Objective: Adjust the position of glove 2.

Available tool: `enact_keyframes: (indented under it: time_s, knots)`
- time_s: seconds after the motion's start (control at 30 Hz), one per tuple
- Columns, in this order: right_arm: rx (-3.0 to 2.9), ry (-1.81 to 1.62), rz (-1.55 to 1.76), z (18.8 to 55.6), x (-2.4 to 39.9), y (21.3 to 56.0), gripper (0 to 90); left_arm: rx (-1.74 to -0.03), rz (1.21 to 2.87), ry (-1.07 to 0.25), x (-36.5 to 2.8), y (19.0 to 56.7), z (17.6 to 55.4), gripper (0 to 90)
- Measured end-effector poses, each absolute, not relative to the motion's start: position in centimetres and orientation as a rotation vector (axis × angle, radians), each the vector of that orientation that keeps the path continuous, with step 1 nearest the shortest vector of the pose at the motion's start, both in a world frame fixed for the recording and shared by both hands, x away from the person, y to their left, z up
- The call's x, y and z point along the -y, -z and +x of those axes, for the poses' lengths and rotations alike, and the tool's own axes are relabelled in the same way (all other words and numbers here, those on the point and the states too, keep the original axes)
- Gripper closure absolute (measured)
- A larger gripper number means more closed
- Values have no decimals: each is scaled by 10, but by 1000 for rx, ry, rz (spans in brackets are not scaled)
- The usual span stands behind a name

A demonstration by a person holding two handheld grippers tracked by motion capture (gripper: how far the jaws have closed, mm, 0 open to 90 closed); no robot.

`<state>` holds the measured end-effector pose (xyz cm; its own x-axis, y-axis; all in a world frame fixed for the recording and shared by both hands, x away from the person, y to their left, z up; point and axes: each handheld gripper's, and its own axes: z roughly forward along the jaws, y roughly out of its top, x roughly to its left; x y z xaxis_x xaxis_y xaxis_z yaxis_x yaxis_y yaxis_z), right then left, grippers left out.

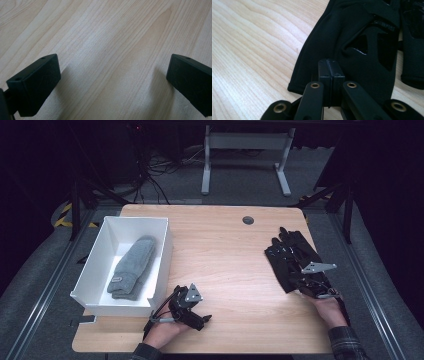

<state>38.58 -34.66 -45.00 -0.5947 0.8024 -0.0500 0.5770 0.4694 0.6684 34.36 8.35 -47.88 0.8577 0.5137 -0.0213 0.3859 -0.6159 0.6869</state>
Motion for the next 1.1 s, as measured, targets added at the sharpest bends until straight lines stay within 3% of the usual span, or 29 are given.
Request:
enact_keyframes:
  time_s: [0.73,0.97,1.1]
  knots:
    - [-2555,-1025,924,351,301,447,900,-654,2306,-234,-84,479,345,1]
    - [-2398,-1028,1016,379,322,433,900,-655,2307,-235,-85,479,345,1]
    - [-2421,-985,1059,389,329,442,900,-655,2307,-234,-85,479,345,1]
